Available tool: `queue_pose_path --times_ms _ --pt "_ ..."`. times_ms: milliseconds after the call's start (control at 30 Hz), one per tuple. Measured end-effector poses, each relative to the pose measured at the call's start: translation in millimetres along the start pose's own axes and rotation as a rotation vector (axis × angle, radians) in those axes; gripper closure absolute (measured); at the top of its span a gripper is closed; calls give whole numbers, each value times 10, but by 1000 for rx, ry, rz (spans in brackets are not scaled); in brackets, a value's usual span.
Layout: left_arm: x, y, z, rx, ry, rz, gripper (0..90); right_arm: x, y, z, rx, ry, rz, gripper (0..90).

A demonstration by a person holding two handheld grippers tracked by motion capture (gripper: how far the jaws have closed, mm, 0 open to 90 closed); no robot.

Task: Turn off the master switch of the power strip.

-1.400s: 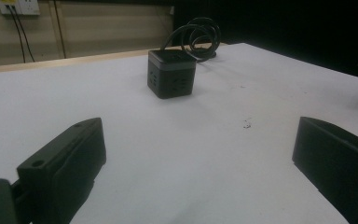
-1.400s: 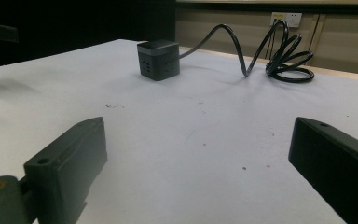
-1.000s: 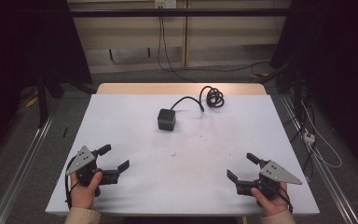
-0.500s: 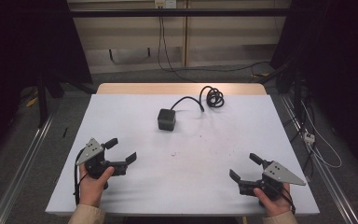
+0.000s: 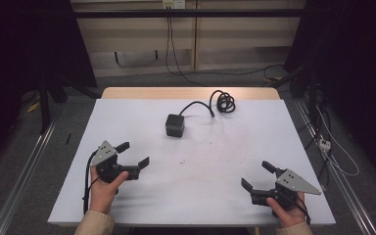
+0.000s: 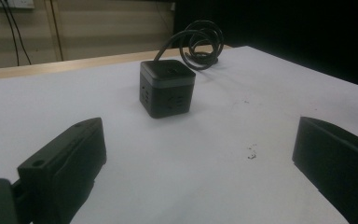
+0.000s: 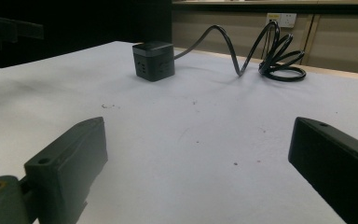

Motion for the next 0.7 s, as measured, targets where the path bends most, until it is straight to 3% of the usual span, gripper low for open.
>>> queue_pose_path --times_ms 700 --pt "-263 103 34 1 -13 20 34 2 -1 -8 -4 2 -2 41"
Point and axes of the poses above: each handheld gripper's, and its own axes: x roughly backward along the jaws, y roughly out of its top, z roughly to its left, the point moved 1 cm from there along -x, roughly forward along the jaws, and after that the axes turned 3 degrees about -y, right-handed, at the moved point
